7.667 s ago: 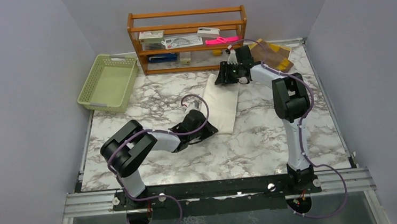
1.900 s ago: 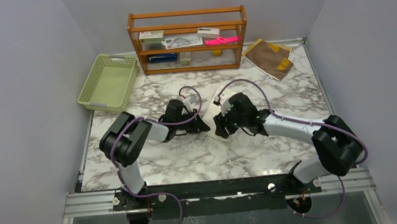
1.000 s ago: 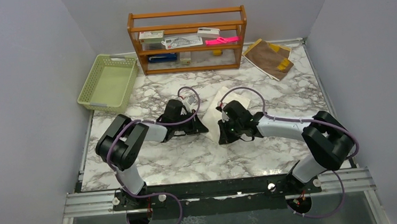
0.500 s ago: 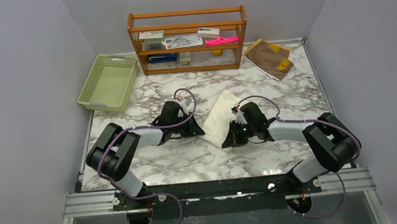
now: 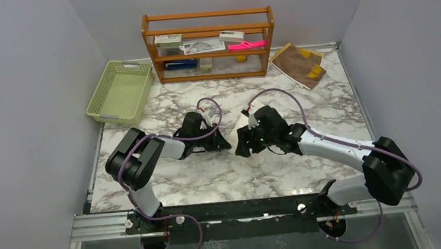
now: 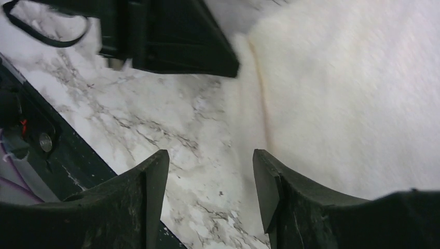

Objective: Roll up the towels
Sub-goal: Roll the towel at the center of the board.

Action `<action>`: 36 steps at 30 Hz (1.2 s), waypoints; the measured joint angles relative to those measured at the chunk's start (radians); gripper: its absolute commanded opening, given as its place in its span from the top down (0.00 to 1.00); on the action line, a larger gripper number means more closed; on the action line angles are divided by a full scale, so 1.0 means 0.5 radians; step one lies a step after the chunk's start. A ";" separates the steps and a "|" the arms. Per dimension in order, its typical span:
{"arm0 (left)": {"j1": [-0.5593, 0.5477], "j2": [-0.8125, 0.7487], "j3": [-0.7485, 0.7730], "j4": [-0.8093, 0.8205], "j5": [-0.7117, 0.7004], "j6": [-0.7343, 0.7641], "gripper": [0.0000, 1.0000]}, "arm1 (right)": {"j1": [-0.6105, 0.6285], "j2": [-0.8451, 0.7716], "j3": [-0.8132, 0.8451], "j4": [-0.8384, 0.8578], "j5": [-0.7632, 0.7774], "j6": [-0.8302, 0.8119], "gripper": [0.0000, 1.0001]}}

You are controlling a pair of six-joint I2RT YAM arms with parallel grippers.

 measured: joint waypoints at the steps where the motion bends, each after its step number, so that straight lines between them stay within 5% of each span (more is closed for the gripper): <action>1: 0.000 0.000 0.000 0.000 0.000 0.000 0.89 | 0.087 -0.005 0.047 -0.008 0.082 -0.050 0.39; 9: 0.000 -0.001 0.000 -0.006 0.000 0.010 0.89 | 0.647 0.274 0.237 -0.070 0.626 -0.323 0.46; 21: 0.000 0.000 0.003 -0.011 0.010 0.037 0.89 | 0.653 0.482 0.255 -0.163 0.979 -0.516 0.46; 36: 0.000 0.027 0.027 -0.018 0.047 0.050 0.89 | 0.654 0.556 0.308 -0.150 1.030 -0.671 0.49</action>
